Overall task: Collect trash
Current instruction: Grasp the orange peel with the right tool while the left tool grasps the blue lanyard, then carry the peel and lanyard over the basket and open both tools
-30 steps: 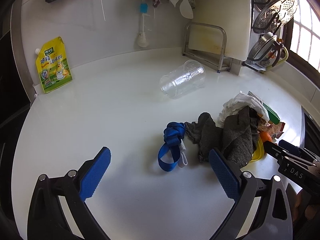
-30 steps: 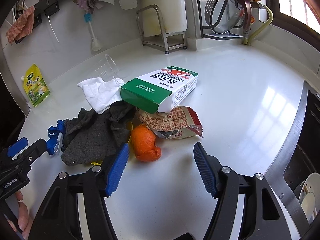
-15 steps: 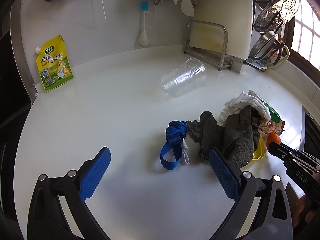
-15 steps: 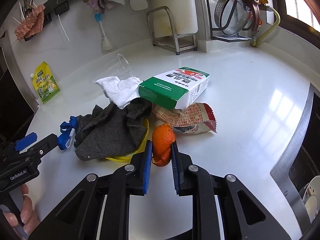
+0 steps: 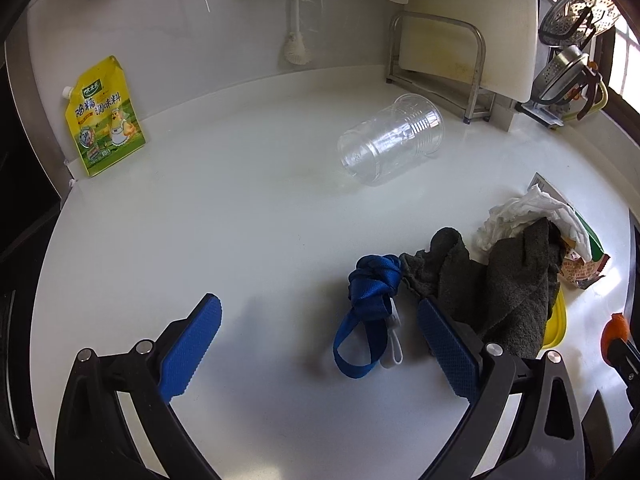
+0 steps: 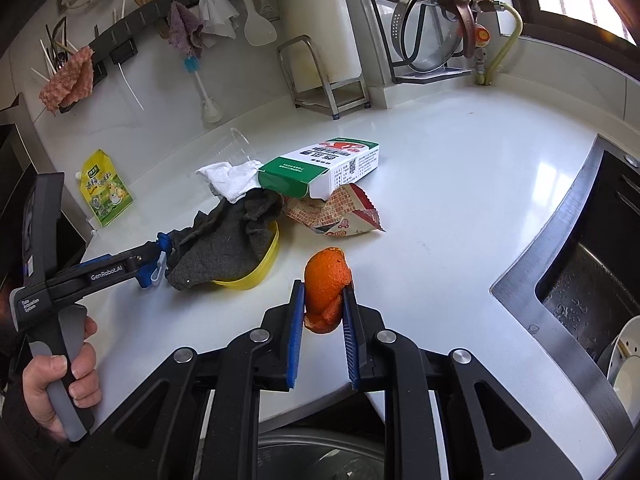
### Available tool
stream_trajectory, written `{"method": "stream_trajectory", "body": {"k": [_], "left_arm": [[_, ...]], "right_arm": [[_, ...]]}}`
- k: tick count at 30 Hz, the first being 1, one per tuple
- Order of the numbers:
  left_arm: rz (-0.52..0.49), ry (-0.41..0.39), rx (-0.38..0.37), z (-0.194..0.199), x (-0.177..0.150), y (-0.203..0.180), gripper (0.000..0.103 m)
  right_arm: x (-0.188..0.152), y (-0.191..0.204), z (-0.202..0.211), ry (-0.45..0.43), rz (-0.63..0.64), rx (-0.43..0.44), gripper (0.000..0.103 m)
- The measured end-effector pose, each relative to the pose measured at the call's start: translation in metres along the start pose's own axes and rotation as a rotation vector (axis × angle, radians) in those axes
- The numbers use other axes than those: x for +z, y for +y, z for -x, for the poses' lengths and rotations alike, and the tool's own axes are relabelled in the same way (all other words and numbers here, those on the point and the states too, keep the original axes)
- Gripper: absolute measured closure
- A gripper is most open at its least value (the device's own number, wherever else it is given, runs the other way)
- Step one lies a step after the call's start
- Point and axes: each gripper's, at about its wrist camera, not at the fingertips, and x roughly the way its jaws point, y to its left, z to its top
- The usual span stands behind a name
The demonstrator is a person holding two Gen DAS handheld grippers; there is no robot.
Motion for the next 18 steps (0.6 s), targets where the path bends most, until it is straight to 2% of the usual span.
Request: {"method": "stream_trajectory", "body": {"k": [3,5,9,12,14,16,18], "left_arm": [[-0.018,0.026,-0.003,-0.006,0.000,-0.005,0.009],[-0.021,0.041,-0.006,-0.010,0.001,-0.007,0.021],[-0.022,0.063,-0.017,-0.016,0.003,-0.008,0.035],[-0.021,0.058,-0.040,-0.014,0.003,-0.008,0.054],[-0.022,0.056,-0.054,-0.012,0.002,-0.008,0.076],[-0.007,0.059,-0.081,-0.009,0.001,-0.007,0.087],[0.004,0.051,-0.102,-0.002,-0.003,-0.004,0.090]], "right_arm": [[-0.002,-0.001,0.003,-0.004,-0.008,0.009,0.085],[-0.003,-0.001,0.005,-0.005,-0.008,0.013,0.085],[-0.005,0.000,0.007,-0.004,-0.006,0.016,0.085],[-0.008,0.002,0.008,0.000,-0.007,0.017,0.085],[-0.010,0.003,0.010,0.001,-0.007,0.018,0.085],[-0.013,0.004,0.013,0.000,-0.006,0.017,0.085],[-0.017,0.006,0.016,0.001,-0.010,0.020,0.085]]}}
